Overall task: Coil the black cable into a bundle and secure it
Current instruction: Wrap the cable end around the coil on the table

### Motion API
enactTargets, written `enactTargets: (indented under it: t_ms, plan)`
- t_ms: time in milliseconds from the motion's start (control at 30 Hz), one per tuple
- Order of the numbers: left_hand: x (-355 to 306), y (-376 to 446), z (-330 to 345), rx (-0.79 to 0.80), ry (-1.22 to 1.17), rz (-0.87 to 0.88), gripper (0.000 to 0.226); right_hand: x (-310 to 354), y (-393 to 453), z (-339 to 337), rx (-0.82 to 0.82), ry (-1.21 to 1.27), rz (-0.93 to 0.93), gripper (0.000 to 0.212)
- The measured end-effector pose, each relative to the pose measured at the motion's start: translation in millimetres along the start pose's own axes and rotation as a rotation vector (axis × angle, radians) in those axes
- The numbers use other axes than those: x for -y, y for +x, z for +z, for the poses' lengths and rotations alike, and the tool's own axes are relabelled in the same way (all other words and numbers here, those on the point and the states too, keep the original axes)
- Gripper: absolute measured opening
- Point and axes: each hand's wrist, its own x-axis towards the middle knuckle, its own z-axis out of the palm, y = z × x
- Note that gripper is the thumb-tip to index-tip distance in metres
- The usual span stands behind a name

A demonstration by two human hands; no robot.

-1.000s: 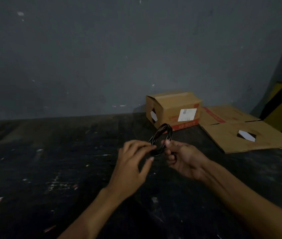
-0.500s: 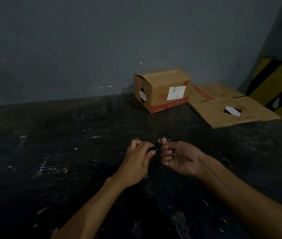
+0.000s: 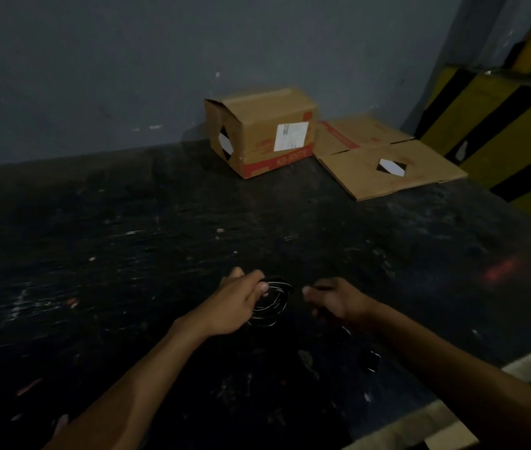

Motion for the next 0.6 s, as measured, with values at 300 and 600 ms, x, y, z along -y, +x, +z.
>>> enactTargets:
  t_ms: [300,600]
  plan:
    - [8.1,-6.1,12.9,-0.030,-0.354,-0.025,0.025,-81.8,24.0,-2.2,0.025,-0.828,0.010,0.036]
    - [27.0,-3.4,21.5,-0.142,-0.669,-0.180,0.030,-37.8,29.3,-2.9,-0.061,-0.660,-0.218,0.013]
